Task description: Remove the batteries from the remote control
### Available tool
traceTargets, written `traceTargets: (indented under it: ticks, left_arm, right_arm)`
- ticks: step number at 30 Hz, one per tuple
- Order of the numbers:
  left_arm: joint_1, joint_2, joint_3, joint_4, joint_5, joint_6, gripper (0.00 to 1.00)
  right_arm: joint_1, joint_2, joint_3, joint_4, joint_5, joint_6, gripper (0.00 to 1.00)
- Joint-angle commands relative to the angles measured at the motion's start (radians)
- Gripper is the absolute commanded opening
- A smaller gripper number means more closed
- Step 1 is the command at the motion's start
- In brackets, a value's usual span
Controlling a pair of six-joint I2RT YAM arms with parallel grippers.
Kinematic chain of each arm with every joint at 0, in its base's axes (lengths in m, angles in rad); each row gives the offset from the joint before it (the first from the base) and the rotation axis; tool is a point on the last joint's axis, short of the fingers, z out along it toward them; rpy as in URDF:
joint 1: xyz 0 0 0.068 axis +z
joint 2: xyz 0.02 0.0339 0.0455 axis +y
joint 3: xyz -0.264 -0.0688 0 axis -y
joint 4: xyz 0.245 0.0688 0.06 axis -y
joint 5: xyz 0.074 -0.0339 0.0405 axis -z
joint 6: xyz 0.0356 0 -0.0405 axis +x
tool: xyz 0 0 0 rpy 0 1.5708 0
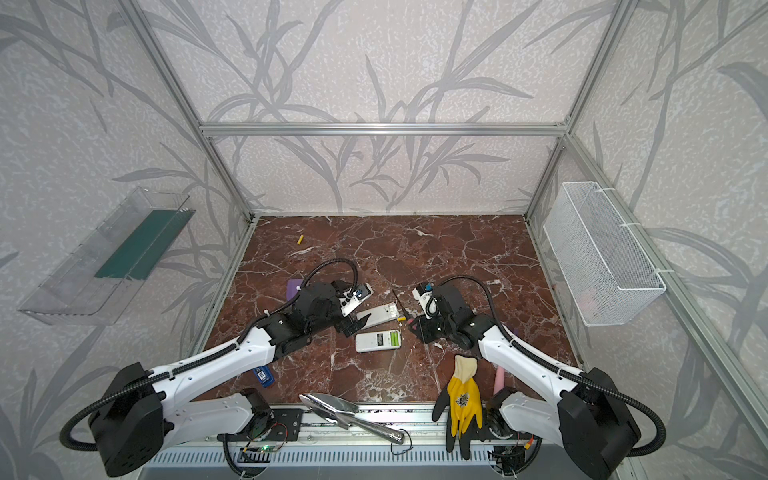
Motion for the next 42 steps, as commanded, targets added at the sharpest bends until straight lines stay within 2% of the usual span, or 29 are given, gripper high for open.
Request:
traceTargets:
  ticks: [1,4,10,16,18,20,25,31,42]
  left_arm:
    - [0.005,-0.027,0.003,-0.001,0.073,0.365,0.99]
    - [0.01,-0.001,0.041,0.009,0.081,0.44,0.99]
    - [0.01,0.084,0.108,-0.049,0.166,0.582,1.0]
    - [0.01,0.148,0.132,-0.047,0.205,0.694,0.92]
    - [0.01,0.161,0.132,-0.037,0.209,0.703,0.87]
    - [0.01,0.174,0.132,-0.019,0.208,0.715,0.77]
    - [0.01,0.198,0.137,0.002,0.221,0.729,0.66]
    - [0.009,0.223,0.165,-0.023,0.232,0.742,0.44]
    - [0.01,0.235,0.186,-0.063,0.233,0.755,0.25]
  right_arm:
    - [-0.005,-0.01,0.034,-0.066,-0.108,-0.038,0.02]
    - [-0.005,0.0,0.046,-0.071,-0.141,-0.048,0.03]
    - [-0.005,0.018,0.077,-0.09,-0.204,-0.077,0.03]
    - [-0.007,0.024,0.095,-0.105,-0.246,-0.093,0.03]
    - [-0.009,0.025,0.098,-0.103,-0.262,-0.094,0.03]
    - [-0.012,0.025,0.098,-0.098,-0.279,-0.093,0.03]
    - [-0.015,0.033,0.104,-0.091,-0.313,-0.089,0.03]
    - [-0.017,0.048,0.107,-0.073,-0.351,-0.082,0.03]
    - [-0.022,0.058,0.106,-0.063,-0.355,-0.077,0.03]
